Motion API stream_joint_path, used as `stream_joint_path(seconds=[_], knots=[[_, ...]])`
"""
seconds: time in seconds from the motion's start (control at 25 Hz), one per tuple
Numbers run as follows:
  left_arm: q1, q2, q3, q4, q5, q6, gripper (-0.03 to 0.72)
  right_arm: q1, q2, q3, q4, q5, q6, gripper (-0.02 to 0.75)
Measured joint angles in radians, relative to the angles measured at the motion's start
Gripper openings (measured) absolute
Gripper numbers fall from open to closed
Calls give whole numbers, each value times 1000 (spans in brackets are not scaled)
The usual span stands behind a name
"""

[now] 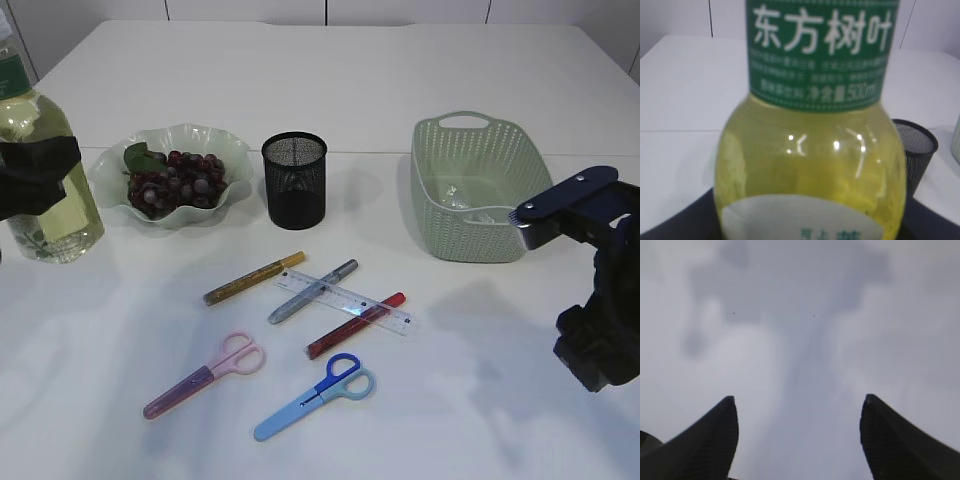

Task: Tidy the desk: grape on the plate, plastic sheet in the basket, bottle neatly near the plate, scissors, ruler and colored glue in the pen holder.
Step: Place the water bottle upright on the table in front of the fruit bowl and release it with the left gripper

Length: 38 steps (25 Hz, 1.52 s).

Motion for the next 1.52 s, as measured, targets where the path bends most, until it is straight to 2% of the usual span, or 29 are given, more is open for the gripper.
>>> stream_joint_path(seconds=[0.48, 0.8, 1.04, 1.24, 1.52], knots=[[-8, 213, 0, 6, -358, 0, 433, 0, 0, 0, -9, -74, 1, 585], [-8, 331, -3, 14, -362, -2, 433, 0, 0, 0, -28, -103, 9, 584], [-8, 408, -41, 24, -364, -2, 433, 0, 0, 0, -85, -172, 115, 584], [-8, 414, -47, 26, -364, -3, 433, 0, 0, 0, -165, -179, 186, 584], [-8, 420, -68, 33, -367, -3, 433, 0, 0, 25, -166, -182, 233, 584]])
